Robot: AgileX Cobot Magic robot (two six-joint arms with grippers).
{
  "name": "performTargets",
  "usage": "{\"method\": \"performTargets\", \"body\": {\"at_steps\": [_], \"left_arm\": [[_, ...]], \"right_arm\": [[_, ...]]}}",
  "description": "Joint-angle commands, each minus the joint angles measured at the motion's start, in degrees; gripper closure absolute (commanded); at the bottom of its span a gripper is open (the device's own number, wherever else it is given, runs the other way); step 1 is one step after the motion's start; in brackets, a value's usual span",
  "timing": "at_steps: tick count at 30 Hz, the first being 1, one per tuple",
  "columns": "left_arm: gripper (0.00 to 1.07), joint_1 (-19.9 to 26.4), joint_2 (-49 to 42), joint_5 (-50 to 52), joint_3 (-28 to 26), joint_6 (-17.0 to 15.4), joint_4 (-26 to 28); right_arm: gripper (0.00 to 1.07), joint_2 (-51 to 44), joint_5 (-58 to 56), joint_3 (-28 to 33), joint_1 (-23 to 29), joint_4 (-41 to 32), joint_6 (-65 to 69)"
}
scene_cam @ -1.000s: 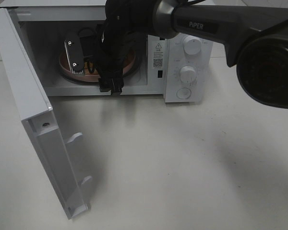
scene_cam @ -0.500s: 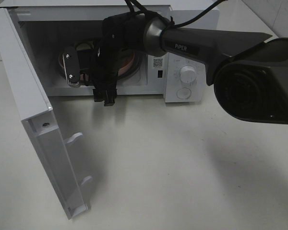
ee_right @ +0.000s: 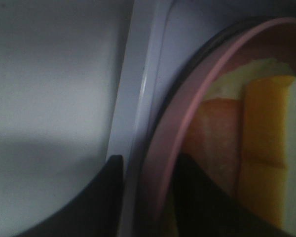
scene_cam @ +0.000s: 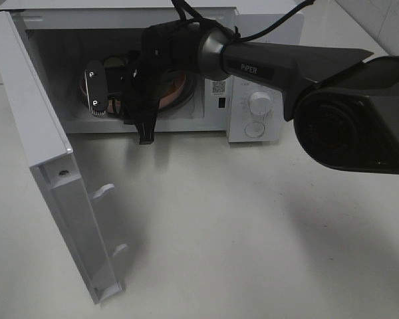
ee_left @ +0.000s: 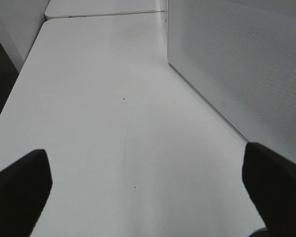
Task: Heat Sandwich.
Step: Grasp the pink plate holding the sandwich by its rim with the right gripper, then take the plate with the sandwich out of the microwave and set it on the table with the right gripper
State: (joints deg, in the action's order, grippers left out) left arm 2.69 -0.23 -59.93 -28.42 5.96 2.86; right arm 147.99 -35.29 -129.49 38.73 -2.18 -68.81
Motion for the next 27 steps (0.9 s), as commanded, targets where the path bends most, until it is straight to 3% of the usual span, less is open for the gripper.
{"method": "performTargets", "body": {"at_steps": [1,20,27], "left_arm": [[0.09,0.2,-1.0,0.5,0.1,-0.1,0.4],[0.09,0.2,-1.0,0.5,0.1,0.0,0.4],[0.09,0.2,-1.0,0.5,0.1,0.0,0.4]], "right_arm": [[1.07,0.7,-2.6,0.0,0.1,-0.9,0.3],[1.07,-3.6,-7.6,0.4,1.4,-1.4,-4.8],[1.07,-8.6,-3.6,8.9,1.5,-1.3,-10.8]]}}
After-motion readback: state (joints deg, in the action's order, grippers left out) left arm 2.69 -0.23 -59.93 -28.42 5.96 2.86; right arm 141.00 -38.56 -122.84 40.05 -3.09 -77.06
